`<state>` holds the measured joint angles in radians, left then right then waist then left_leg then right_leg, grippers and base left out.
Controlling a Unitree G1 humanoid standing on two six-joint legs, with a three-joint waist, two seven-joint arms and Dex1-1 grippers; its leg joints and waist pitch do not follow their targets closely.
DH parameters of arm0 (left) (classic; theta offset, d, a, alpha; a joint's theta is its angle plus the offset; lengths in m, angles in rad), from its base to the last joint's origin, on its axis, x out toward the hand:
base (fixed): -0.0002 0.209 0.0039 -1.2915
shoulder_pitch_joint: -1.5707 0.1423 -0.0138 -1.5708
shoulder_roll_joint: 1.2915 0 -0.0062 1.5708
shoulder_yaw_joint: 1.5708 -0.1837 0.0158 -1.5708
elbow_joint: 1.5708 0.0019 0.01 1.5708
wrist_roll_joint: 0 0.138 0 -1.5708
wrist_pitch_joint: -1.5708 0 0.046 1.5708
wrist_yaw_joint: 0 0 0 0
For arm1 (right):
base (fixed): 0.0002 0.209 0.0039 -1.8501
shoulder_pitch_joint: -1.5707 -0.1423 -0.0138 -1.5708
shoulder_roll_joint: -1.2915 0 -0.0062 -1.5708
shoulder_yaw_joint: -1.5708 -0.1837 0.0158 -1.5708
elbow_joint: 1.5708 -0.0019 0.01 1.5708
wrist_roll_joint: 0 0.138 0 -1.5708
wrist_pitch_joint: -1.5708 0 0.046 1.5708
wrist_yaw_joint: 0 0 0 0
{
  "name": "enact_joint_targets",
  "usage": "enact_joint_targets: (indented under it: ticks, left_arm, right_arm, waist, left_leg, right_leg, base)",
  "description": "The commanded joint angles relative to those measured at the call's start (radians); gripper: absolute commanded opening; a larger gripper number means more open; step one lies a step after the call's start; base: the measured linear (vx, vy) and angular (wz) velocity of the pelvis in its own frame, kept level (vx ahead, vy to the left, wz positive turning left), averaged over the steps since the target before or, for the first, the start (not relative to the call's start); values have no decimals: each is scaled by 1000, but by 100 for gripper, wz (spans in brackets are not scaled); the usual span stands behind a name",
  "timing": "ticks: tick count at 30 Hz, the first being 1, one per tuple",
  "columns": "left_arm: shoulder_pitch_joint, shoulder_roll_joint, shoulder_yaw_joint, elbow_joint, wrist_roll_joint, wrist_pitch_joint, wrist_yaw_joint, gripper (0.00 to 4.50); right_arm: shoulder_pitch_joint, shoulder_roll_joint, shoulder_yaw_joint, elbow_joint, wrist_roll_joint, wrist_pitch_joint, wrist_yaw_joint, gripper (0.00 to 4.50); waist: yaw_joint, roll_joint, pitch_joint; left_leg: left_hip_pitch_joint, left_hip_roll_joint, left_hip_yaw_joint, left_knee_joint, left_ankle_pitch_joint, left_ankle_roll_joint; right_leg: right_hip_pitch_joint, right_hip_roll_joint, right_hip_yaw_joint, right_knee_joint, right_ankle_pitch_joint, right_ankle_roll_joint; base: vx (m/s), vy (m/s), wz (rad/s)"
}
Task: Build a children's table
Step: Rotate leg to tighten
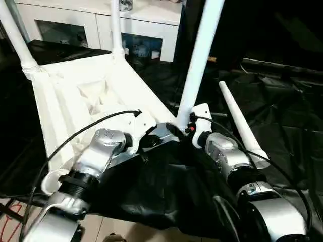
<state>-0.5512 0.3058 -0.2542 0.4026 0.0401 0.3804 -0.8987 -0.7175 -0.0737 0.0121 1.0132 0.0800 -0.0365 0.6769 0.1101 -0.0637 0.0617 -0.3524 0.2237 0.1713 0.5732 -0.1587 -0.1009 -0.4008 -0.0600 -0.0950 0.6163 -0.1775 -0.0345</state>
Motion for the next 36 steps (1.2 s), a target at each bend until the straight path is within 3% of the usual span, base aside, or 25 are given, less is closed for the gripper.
enact_joint_targets:
  ticks: [1, 10, 12, 16, 18, 24, 29, 33, 36]
  left_arm:
    - [-1, -26, -32, -63, -58, -57, -70, 0]
    - [35, 76, -36, -107, -95, -76, -233, 0]
    - [37, 85, -34, -108, -97, -79, -244, 0]
    - [47, 126, -28, -114, -106, -78, -304, 0]
    - [47, 132, -25, -114, -109, -78, -311, 0]
    - [45, 131, -21, -110, -109, -78, -304, 0]
    - [32, 96, -11, -92, -104, -68, -243, 0]
    - [-5, 34, -5, -42, -68, -52, -130, 0]
    - [-27, -3, -3, -18, -51, -34, -66, 0]
  right_arm:
    - [15, 20, 71, -23, -15, 5, 124, 388]
    - [62, -93, 129, -137, 9, -10, 440, 388]
    - [67, -103, 135, -148, 11, -14, 468, 354]
    - [79, -122, 132, -187, 29, 9, 541, 349]
    - [84, -124, 133, -202, 33, 22, 554, 313]
    - [91, -117, 137, -206, 33, 27, 553, 277]
    - [85, -84, 103, -173, 26, 53, 436, 270]
    - [41, -24, 37, -55, 3, 66, 132, 270]
    - [29, 5, 18, -20, 2, 68, 24, 270]
  waist:
    - [2, 12, -70]
    - [11, 13, -70]
    - [12, 13, -69]
    - [18, 11, -69]
    - [20, 13, -69]
    - [27, 10, -69]
    - [25, 10, -68]
    - [12, 12, -65]
    - [3, 12, -65]
  left_leg:
    - [3, 15, -1, -60, -240, 15]
    - [5, 17, 1, -59, -221, 32]
    - [5, 18, 1, -60, -226, 30]
    - [6, 19, 2, -60, -229, 28]
    - [6, 20, 1, -60, -227, 26]
    - [8, 19, 1, -61, -229, 16]
    - [7, 18, 1, -62, -224, 12]
    - [12, 14, -2, -66, -256, -20]
    - [13, 12, -4, -63, -276, -17]
  right_leg:
    - [51, -87, 58, -83, -299, -142]
    - [53, -83, 57, -76, -239, -175]
    - [53, -84, 57, -76, -254, -174]
    - [51, -84, 57, -79, -278, -166]
    - [50, -83, 57, -77, -273, -166]
    - [49, -85, 58, -78, -287, -160]
    - [49, -85, 58, -78, -280, -161]
    - [45, -86, 57, -88, -369, -138]
    - [45, -89, 56, -98, -416, -117]
  base:
    - [0, 0, 0]
    - [0, 0, 0]
    - [0, 0, 0]
    - [0, 0, 0]
    - [0, 0, 0]
    - [0, 0, 0]
    - [0, 0, 0]
    - [0, 0, 0]
    - [0, 0, 0]
